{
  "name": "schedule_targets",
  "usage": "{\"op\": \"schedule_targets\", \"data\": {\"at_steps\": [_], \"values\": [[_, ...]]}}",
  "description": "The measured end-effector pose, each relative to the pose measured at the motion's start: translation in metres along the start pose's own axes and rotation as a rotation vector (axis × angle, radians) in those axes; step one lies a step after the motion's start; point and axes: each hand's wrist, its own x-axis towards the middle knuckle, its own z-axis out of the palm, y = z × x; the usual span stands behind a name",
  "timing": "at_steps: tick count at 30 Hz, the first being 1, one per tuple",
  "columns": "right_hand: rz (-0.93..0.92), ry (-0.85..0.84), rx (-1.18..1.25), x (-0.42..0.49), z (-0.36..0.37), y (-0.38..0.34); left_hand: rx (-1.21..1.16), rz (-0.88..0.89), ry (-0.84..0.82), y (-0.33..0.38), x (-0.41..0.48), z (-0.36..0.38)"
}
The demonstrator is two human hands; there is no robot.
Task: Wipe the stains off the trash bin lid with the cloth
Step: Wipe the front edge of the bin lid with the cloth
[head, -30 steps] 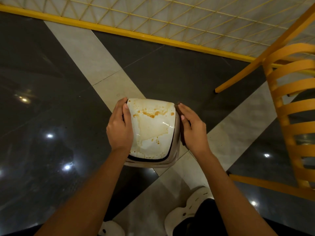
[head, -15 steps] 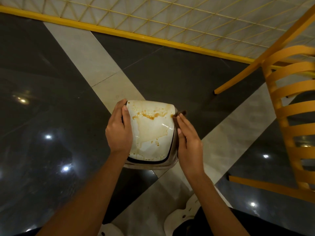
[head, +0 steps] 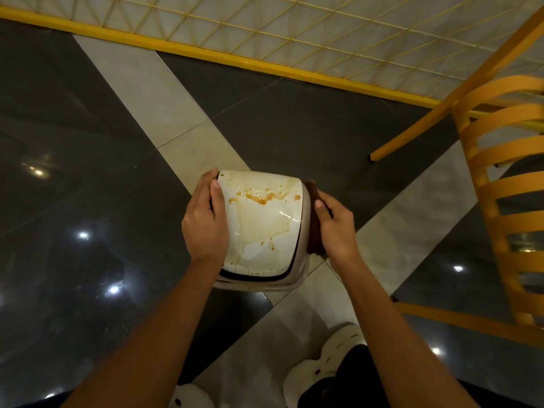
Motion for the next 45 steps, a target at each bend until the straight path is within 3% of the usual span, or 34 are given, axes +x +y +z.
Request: {"op": "schedule_targets", "data": {"at_steps": [3,9,16,22,29,36,45], "values": [[-0.121,0.079,-0.002,-0.011,0.004,0.005,-0.002,0.009,0.006,0.000,0.001,0.000],[-0.079,0.021,0.023,0.015,0.006,-0.006,-0.012,-0.009,0.038,0.003,-0.001,0.002],[-0.307,0.114,-0.003,-0.045,0.006,0.032,-0.006,0.001,0.031,0.003,-0.001,0.002],[-0.349,0.153,-0.066,-0.033,0.012,0.018,-0.017,0.001,0.028,0.002,-0.001,0.001],[-0.313,0.254,-0.048,-0.094,0.027,0.062,-0.017,0.003,0.026,0.002,-0.001,0.002],[-0.307,0.238,-0.022,-0.059,0.023,0.031,-0.019,0.013,0.017,0.000,0.000,0.002],[-0.314,0.296,-0.027,-0.094,0.037,0.053,-0.025,0.020,0.027,0.001,0.000,0.002]]}}
